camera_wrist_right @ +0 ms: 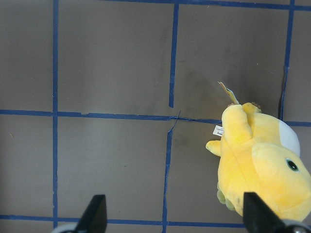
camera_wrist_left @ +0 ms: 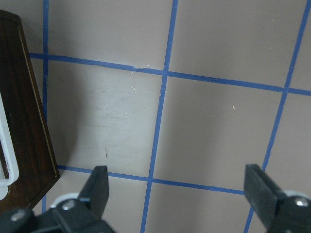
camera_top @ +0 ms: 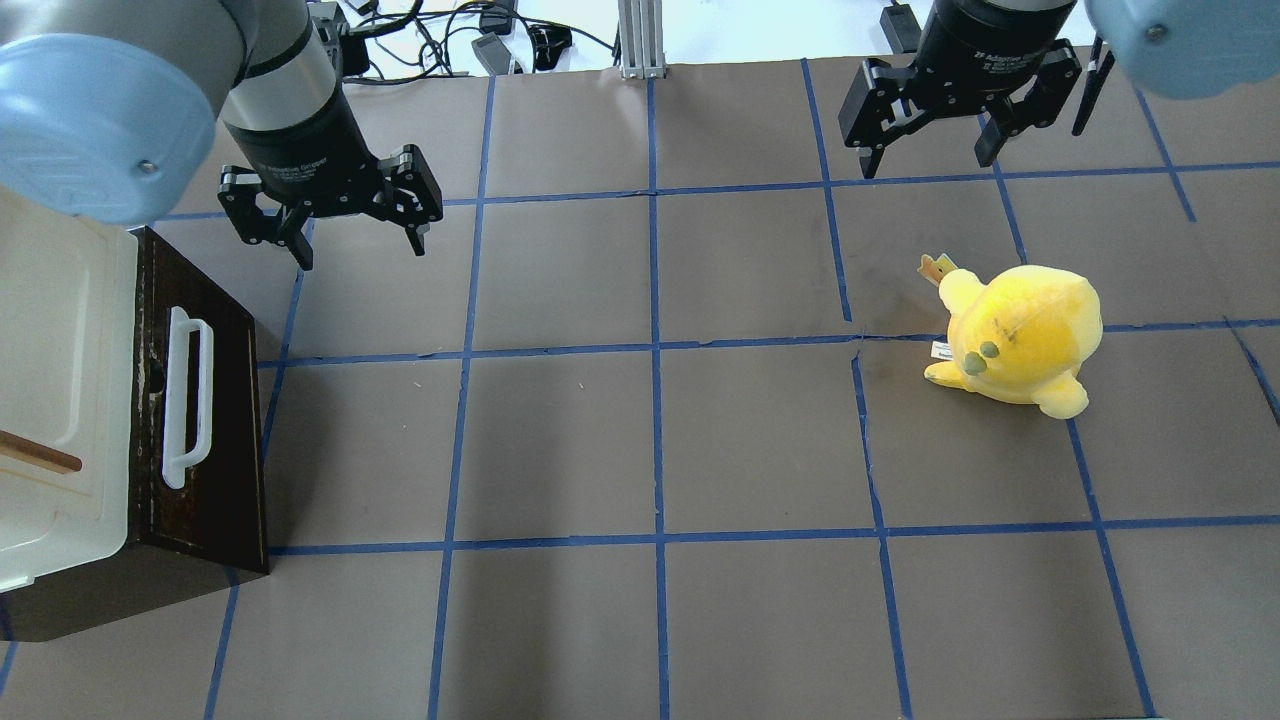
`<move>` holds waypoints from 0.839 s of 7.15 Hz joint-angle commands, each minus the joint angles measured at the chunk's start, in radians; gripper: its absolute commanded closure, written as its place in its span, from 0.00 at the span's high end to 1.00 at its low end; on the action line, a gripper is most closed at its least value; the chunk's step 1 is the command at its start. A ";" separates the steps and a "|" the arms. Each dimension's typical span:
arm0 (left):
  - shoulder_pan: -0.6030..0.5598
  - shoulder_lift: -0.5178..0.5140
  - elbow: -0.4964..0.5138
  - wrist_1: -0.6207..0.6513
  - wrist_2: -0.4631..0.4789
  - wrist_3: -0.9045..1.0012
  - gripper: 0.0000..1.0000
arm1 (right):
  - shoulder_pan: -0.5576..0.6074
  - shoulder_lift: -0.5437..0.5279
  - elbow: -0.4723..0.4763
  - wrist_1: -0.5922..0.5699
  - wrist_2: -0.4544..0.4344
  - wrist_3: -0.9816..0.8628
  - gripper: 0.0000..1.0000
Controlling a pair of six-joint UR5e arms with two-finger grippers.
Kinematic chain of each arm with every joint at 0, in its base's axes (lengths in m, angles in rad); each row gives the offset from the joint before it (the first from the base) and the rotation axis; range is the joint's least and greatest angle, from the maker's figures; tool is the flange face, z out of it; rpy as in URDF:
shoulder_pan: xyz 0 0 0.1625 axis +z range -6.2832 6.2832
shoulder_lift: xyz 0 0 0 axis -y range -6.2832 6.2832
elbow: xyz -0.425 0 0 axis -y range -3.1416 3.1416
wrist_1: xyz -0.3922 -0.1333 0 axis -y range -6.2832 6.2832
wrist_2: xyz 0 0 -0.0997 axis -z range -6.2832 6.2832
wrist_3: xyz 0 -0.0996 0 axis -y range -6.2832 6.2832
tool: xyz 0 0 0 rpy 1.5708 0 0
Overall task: Pull drawer sideways
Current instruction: 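Move the left gripper down to the white drawer handle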
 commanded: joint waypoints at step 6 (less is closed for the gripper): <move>-0.121 -0.195 -0.226 -0.012 0.779 -0.136 1.00 | 0.000 0.000 0.000 0.000 0.000 0.001 1.00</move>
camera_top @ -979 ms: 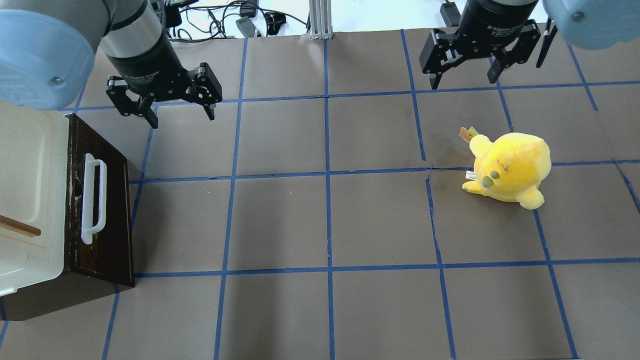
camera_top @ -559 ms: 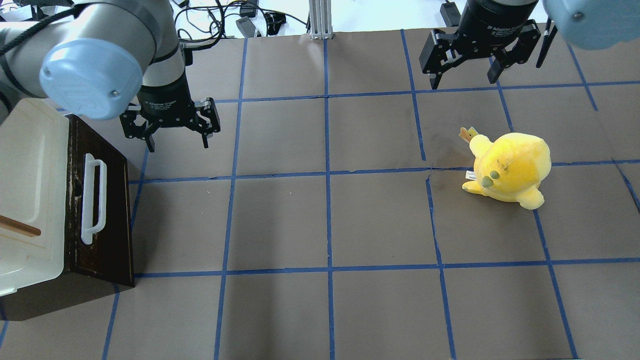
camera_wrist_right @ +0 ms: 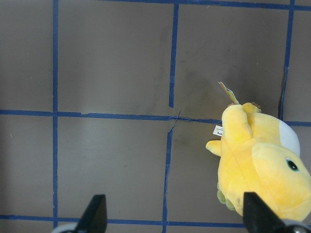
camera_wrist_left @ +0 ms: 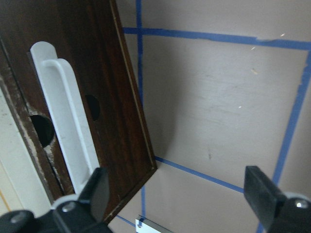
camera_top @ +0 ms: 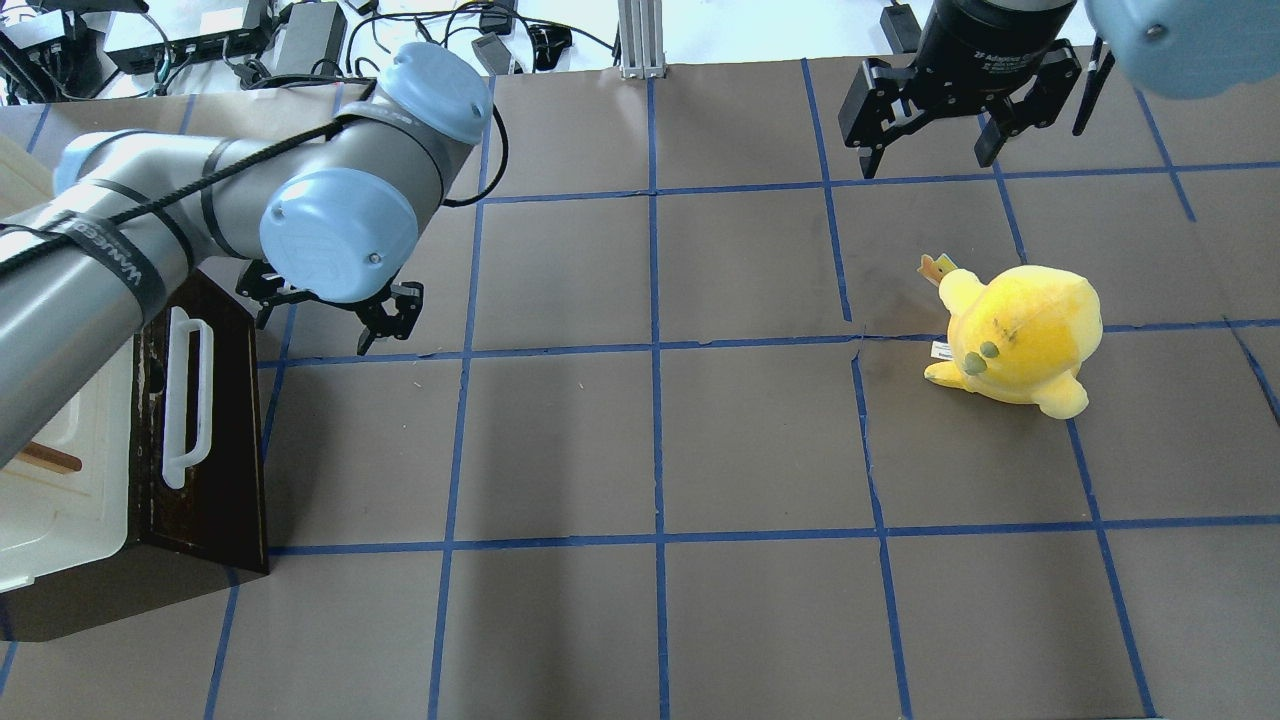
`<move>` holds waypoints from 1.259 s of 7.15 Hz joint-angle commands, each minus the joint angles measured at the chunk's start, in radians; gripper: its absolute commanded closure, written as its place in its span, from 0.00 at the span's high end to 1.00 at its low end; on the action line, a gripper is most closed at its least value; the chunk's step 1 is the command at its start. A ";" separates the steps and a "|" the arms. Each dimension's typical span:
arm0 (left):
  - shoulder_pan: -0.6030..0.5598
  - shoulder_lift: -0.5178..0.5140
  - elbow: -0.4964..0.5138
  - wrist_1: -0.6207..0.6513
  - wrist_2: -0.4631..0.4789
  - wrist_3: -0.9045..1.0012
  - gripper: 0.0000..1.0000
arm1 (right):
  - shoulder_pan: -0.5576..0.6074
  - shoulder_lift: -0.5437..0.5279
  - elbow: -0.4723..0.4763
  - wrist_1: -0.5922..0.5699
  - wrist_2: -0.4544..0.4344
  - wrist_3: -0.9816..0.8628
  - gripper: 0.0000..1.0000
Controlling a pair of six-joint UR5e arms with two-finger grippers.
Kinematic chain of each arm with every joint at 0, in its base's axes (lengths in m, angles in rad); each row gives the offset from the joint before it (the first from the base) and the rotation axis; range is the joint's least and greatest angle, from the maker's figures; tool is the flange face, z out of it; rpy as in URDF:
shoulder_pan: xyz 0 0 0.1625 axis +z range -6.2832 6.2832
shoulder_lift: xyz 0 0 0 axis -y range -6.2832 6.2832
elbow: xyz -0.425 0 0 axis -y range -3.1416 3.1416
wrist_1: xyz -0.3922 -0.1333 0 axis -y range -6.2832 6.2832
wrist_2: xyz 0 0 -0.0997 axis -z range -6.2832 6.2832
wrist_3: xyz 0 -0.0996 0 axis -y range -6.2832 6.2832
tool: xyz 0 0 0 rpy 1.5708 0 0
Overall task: Pull drawer sideways
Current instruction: 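Move the left gripper down to the white drawer handle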
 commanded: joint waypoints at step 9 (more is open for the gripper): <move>0.063 -0.129 -0.131 -0.037 0.413 -0.145 1.00 | 0.000 0.000 0.000 0.000 0.000 0.000 1.00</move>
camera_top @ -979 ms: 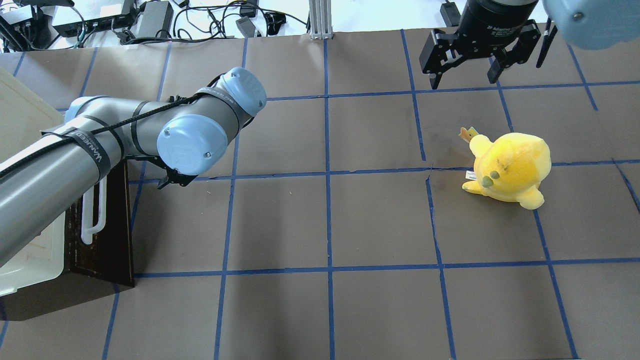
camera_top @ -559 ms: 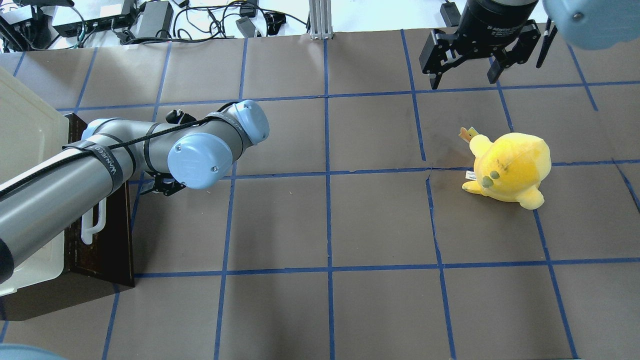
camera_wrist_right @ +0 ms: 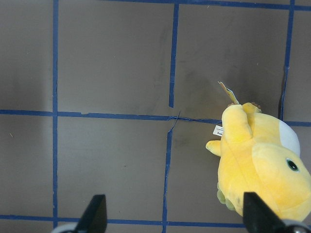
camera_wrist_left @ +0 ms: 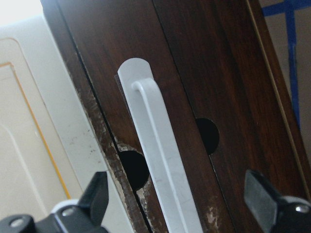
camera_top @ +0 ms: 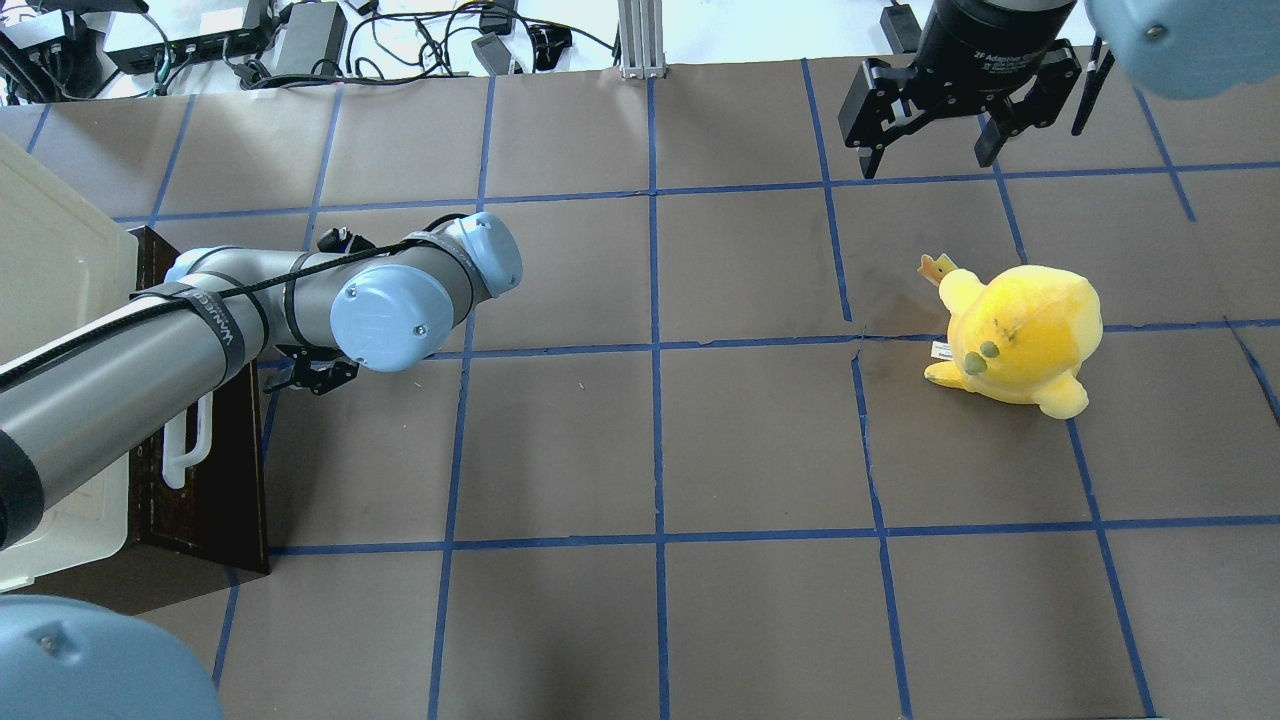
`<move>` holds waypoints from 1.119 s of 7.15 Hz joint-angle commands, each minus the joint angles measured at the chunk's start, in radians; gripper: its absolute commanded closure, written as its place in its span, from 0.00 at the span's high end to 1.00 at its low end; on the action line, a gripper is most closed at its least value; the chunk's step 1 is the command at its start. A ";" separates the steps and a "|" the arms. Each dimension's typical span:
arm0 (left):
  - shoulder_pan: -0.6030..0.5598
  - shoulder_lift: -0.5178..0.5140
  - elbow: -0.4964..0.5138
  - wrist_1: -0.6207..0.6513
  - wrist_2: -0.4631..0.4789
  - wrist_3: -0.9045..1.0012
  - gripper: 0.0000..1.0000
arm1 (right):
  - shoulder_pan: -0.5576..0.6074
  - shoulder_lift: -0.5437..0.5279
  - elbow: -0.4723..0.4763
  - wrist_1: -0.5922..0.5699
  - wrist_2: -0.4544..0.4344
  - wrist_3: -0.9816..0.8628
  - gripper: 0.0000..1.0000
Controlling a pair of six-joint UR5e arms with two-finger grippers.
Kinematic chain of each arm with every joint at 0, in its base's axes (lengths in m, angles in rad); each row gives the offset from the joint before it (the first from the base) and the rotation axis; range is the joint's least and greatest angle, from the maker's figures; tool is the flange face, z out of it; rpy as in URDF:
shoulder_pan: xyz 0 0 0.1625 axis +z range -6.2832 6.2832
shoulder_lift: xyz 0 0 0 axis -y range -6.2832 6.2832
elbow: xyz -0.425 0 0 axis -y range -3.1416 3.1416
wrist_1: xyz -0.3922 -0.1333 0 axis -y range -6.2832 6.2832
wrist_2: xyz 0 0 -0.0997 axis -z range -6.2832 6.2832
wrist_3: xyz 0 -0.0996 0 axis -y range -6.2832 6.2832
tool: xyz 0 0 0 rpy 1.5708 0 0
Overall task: Pull drawer sideways
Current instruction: 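Close the left gripper around the white bar handle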
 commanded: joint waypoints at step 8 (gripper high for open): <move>0.043 -0.053 -0.012 -0.114 0.122 -0.173 0.99 | 0.000 0.000 0.000 0.000 0.000 0.001 1.00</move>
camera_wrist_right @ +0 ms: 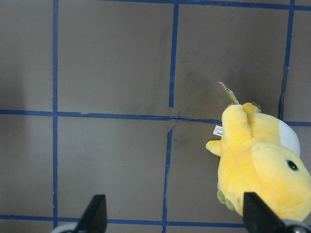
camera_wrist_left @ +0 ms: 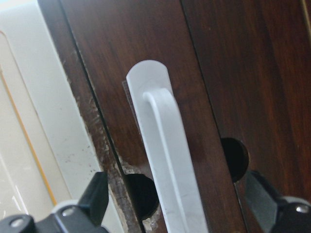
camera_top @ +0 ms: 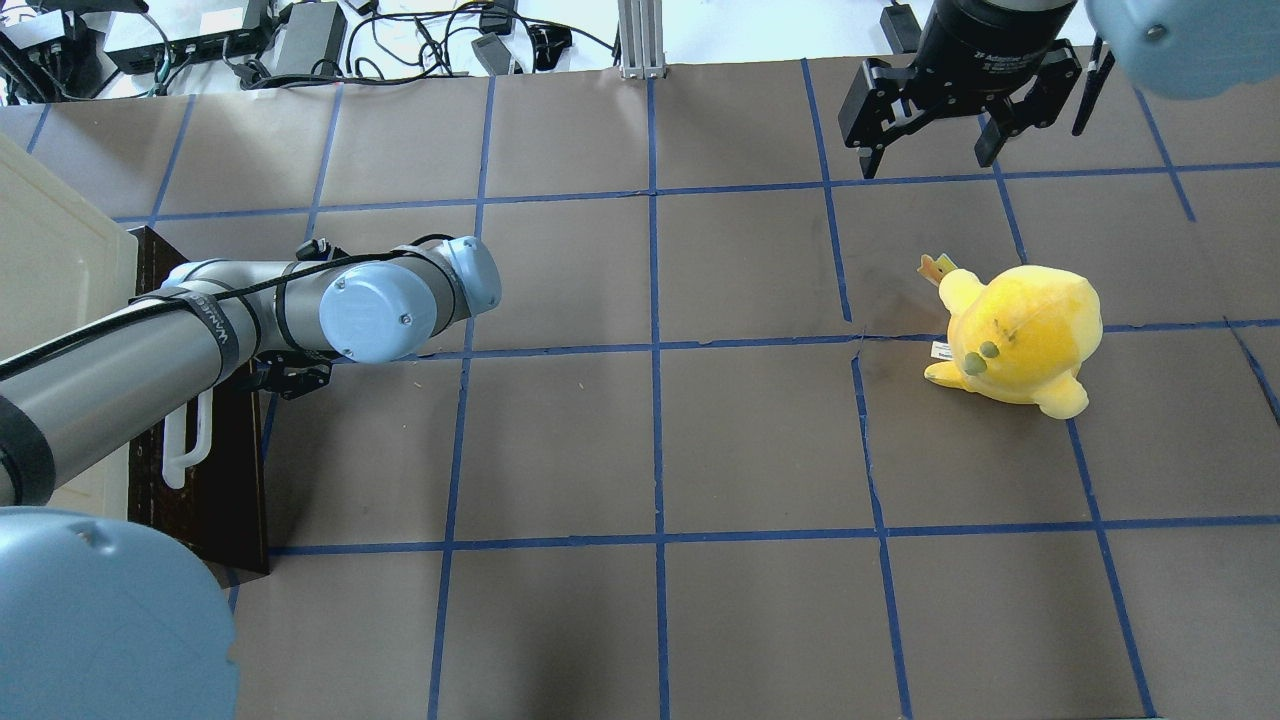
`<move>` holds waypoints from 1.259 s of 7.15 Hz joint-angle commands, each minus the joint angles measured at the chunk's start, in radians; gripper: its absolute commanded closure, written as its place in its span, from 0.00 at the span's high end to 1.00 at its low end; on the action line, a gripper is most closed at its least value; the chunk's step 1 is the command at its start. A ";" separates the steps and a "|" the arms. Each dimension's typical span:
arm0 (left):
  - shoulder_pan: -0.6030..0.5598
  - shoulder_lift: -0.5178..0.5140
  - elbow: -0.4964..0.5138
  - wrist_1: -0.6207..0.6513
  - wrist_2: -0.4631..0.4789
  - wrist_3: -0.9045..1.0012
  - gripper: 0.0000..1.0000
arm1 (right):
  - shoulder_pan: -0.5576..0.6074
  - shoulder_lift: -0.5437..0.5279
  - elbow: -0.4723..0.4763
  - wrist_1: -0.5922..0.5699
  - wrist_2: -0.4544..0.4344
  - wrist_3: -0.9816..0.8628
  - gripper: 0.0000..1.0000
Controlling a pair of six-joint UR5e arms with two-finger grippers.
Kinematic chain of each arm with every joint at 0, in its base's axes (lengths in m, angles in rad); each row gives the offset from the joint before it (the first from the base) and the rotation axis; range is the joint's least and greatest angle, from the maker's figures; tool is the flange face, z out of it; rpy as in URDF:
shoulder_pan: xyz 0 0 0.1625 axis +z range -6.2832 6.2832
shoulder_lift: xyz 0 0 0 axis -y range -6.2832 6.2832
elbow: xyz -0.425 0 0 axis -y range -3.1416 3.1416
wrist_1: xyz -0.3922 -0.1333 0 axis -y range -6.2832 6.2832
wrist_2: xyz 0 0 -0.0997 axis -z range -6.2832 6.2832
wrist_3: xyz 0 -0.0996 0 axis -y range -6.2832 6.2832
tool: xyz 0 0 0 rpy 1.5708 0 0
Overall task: Pull drawer sideways
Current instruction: 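Close the left gripper around the white bar handle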
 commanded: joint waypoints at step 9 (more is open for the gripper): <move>-0.006 0.008 -0.001 -0.106 -0.008 -0.072 0.45 | 0.000 0.000 0.000 0.000 0.000 -0.001 1.00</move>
